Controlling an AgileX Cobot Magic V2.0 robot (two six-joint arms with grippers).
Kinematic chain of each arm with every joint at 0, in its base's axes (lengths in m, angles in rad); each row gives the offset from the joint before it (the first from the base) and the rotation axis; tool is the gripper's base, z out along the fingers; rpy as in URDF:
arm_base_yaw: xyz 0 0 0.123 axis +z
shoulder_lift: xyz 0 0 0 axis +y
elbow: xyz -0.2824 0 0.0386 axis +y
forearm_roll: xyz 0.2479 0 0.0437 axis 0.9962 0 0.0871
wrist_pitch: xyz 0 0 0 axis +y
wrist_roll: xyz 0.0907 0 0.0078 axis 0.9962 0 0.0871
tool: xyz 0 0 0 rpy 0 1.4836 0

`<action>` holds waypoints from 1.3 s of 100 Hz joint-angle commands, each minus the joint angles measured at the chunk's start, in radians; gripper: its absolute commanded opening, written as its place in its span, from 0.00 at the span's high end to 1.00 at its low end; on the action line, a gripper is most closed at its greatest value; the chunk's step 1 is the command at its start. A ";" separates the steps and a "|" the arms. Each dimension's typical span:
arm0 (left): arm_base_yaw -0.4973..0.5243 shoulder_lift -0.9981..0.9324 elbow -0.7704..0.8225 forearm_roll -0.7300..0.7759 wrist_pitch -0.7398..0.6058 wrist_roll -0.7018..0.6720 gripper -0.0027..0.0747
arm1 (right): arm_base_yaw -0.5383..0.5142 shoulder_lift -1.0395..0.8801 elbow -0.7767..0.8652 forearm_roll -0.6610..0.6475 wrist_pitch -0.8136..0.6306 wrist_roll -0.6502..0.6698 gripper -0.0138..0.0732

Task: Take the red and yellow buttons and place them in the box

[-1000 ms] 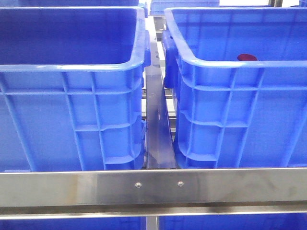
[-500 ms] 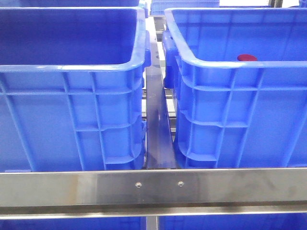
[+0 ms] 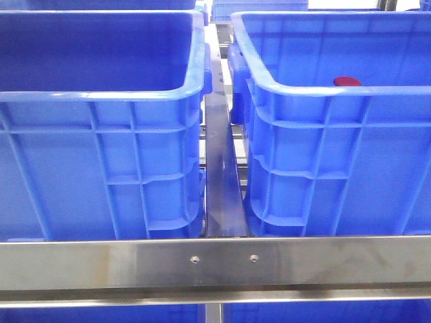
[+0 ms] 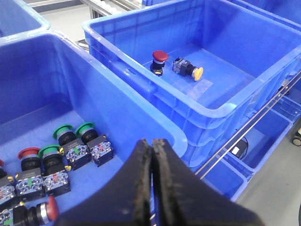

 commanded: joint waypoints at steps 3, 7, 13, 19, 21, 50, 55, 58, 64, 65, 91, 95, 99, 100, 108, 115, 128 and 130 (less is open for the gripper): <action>-0.008 -0.008 -0.019 -0.012 -0.079 -0.002 0.99 | -0.005 -0.001 -0.012 0.041 0.029 -0.007 0.91; -0.008 -0.008 -0.019 -0.012 -0.079 -0.002 0.99 | -0.005 0.000 -0.012 0.041 0.044 -0.007 0.91; -0.008 -0.002 -0.019 -0.012 -0.081 -0.002 0.99 | -0.005 0.000 -0.012 0.041 0.061 -0.007 0.91; -0.008 0.001 -0.019 -0.012 -0.079 -0.002 0.99 | -0.005 0.000 -0.012 0.041 0.067 -0.007 0.91; -0.008 0.004 -0.019 -0.012 -0.079 -0.002 0.99 | -0.005 0.000 -0.012 0.041 0.067 -0.007 0.91; -0.008 0.006 -0.019 -0.012 -0.079 -0.002 0.99 | -0.005 0.000 -0.012 0.041 0.068 -0.007 0.91; -0.008 0.006 -0.019 -0.012 -0.079 -0.002 0.99 | -0.005 0.000 -0.012 0.041 0.068 -0.007 0.91; -0.008 0.006 -0.019 -0.012 -0.079 -0.002 0.99 | -0.005 0.000 -0.012 0.041 0.068 -0.007 0.91; -0.008 0.006 -0.019 -0.012 -0.079 -0.002 0.99 | -0.005 0.000 -0.012 0.041 0.068 -0.007 0.91; -0.008 0.006 -0.019 -0.012 -0.079 -0.002 0.99 | -0.005 0.000 -0.012 0.041 0.068 -0.007 0.91; 0.013 -0.011 -0.007 -0.012 -0.099 -0.002 0.99 | -0.005 0.000 -0.012 0.041 0.068 -0.007 0.91; 0.031 -0.027 0.005 -0.012 -0.099 -0.002 0.99 | -0.005 0.000 -0.012 0.041 0.068 -0.007 0.91; 0.051 -0.043 0.022 -0.012 -0.099 -0.002 0.99 | -0.005 0.000 -0.012 0.041 0.068 -0.007 0.91; 0.054 -0.049 0.025 -0.012 -0.099 -0.002 0.99 | -0.005 0.000 -0.012 0.041 0.068 -0.007 0.91; 0.100 -0.091 0.083 0.018 -0.101 -0.021 0.99 | -0.005 0.000 -0.012 0.041 0.068 -0.007 0.91; 0.143 -0.144 0.148 0.098 -0.126 -0.066 0.99 | -0.005 0.000 -0.012 0.041 0.068 -0.007 0.91; 0.220 -0.274 0.284 0.224 -0.193 -0.218 0.99 | -0.005 0.000 -0.012 0.041 0.068 -0.007 0.91; 0.233 -0.297 0.306 0.240 -0.205 -0.223 0.99 | -0.005 0.000 -0.012 0.041 0.068 -0.007 0.91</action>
